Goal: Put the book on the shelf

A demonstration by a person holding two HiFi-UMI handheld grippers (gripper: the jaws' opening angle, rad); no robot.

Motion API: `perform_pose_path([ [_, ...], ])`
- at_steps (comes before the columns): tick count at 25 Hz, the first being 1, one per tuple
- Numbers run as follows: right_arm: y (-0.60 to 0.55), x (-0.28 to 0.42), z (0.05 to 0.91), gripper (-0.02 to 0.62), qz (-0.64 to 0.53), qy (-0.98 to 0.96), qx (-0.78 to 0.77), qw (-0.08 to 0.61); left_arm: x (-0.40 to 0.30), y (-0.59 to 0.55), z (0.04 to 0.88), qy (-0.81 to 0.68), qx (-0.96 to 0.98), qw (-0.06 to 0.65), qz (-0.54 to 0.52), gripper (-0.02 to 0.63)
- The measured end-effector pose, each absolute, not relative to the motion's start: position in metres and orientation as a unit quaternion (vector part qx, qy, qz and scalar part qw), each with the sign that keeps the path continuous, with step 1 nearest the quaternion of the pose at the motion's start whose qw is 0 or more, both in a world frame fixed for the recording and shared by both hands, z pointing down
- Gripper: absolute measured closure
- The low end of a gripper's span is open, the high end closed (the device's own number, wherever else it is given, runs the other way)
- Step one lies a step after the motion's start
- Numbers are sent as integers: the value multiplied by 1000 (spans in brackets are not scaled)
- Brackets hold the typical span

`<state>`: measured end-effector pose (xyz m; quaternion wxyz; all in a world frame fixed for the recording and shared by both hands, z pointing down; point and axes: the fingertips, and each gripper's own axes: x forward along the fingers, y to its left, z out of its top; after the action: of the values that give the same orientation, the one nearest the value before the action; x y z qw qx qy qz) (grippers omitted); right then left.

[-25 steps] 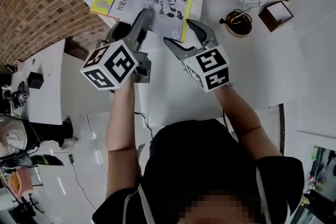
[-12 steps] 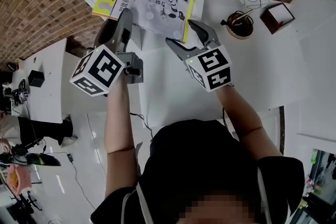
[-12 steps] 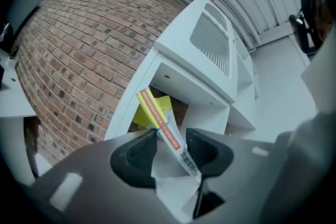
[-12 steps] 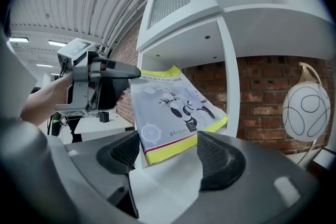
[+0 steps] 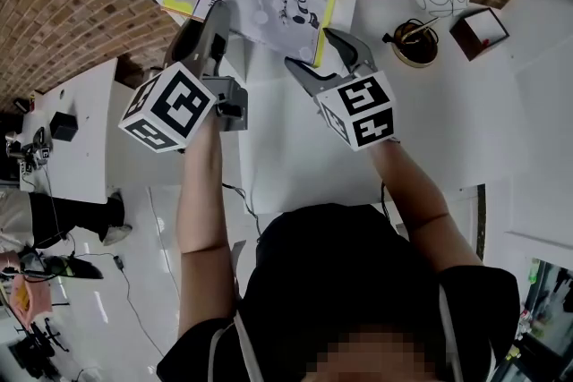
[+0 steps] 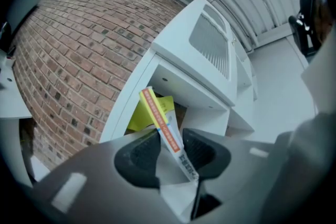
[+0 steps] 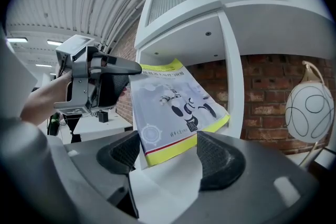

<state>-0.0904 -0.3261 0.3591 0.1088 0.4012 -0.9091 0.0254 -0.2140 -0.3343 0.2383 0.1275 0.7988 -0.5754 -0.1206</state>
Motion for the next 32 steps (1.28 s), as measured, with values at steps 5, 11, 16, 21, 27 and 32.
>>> perform_pose_path([
  [5,-336,-91,358,249,31,-912,395,108,-215,-341,236,-585,796,111,-108,460],
  [11,-345,-90,356,249,38,-911,397,107,-213,-348,237,-592,794,101,-88,443],
  [16,-351,-89,356,246,42,-909,400,112,-211,-351,238,-593,796,89,-81,434],
  [21,-352,-89,356,239,39,-907,401,121,-210,-347,239,-597,794,75,-82,433],
  [27,-362,-83,356,237,45,-901,411,127,-206,-345,248,-596,796,81,-64,430],
  [32,-370,-78,357,241,41,-895,424,130,-206,-347,258,-592,796,104,-68,431],
])
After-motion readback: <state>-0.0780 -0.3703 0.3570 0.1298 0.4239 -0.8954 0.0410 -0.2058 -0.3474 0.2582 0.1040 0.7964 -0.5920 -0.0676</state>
